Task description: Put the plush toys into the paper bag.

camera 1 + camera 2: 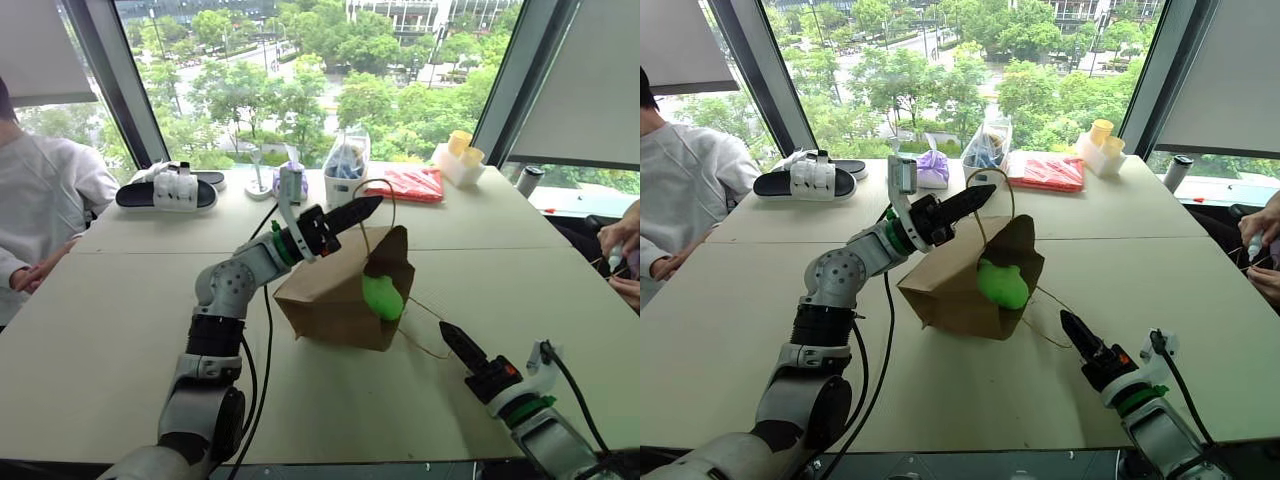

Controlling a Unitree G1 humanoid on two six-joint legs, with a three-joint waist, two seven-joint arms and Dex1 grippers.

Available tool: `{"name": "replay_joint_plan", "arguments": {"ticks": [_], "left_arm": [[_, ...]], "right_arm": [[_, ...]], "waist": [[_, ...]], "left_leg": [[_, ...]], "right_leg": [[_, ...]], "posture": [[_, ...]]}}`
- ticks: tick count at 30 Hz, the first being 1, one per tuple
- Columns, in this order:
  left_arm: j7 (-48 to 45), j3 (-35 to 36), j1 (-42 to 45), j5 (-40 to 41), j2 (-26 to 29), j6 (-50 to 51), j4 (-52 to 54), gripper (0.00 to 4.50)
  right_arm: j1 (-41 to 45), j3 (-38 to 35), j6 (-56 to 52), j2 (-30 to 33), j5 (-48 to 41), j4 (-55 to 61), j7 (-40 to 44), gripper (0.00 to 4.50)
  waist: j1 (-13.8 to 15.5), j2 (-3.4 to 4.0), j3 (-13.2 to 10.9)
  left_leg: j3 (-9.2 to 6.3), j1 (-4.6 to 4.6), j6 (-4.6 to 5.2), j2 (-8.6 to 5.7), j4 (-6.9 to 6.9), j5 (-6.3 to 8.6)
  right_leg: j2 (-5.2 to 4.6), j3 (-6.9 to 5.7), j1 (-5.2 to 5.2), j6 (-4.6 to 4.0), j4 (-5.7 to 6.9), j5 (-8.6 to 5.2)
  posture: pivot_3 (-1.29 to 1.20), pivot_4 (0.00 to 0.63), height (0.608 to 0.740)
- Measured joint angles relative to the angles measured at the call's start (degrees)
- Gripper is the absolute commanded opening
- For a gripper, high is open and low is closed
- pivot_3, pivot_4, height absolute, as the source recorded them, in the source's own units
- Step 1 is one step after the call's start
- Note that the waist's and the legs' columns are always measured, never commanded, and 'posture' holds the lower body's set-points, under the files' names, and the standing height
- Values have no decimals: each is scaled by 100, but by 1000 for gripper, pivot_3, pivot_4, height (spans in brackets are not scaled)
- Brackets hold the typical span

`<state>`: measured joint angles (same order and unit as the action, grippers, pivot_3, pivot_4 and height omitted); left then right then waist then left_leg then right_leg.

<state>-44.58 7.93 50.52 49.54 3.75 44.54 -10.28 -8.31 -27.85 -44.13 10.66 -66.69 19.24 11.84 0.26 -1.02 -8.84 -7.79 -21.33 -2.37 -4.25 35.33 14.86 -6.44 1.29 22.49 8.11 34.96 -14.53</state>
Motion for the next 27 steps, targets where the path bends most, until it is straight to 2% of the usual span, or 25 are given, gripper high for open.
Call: {"name": "replay_joint_plan", "arguments": {"ticks": [3, 8, 11, 14, 18, 21, 22, 27], "left_arm": [[87, 1, 0, 52, -5, 9, 43, 0], [132, 2, 1, 103, 9, 11, 54, 0], [135, 2, 3, 106, 18, 10, 55, 0], [138, 5, 3, 111, 35, 10, 56, 0], [137, 5, 3, 115, 47, 10, 100, 0], [126, 1, 3, 115, 35, 11, 113, 0], [124, 1, 3, 115, 30, 11, 113, 0], [108, -3, 3, 113, 5, 1, 112, 0]], "right_arm": [[109, 89, 89, -44, -6, -93, -1, 2685], [168, 85, 175, -41, -173, -95, -23, 56], [35, -42, 233, 66, -221, -96, -30, 19], [-130, -271, 346, 181, -323, -93, 0, 706], [-281, -568, 459, 302, -811, 68, 155, 2645], [-405, -597, 452, 492, -930, 134, 46, 4261], [-475, -595, 442, 530, -939, 128, 0, 4454], [-731, -517, 254, 601, -1013, -262, -289, 4454]], "waist": [[2, 0, 0], [6, 0, 0], [23, 0, 0], [30, 0, 0], [18, 0, 0], [19, 0, 0], [26, 0, 0], [41, -1, 0]], "left_leg": [[-1, 0, 0, 0, 0, 0], [-1, 0, 0, -1, 0, 0], [0, -1, 0, -1, 0, 0], [1, -1, 0, -1, 0, 0], [1, 0, 0, 0, 0, 0], [1, 0, 0, 0, 0, 0], [1, 0, 0, 0, 0, 0], [1, -1, 0, 0, 0, 0]], "right_leg": [[0, 0, 0, 0, 0, 0], [0, 0, 0, 0, 0, 0], [0, 0, -1, 0, -2, 0], [0, 0, -1, 0, -4, 0], [0, 0, -2, 0, -3, 0], [0, 0, -2, 0, -3, 0], [0, 0, -2, 0, -3, 0], [-1, 0, -4, -1, -7, 0]], "posture": [[0, 150, 740], [0, 150, 740], [0, 150, 740], [0, 150, 740], [0, 150, 740], [0, 150, 740], [0, 150, 740], [0, 150, 740]]}}
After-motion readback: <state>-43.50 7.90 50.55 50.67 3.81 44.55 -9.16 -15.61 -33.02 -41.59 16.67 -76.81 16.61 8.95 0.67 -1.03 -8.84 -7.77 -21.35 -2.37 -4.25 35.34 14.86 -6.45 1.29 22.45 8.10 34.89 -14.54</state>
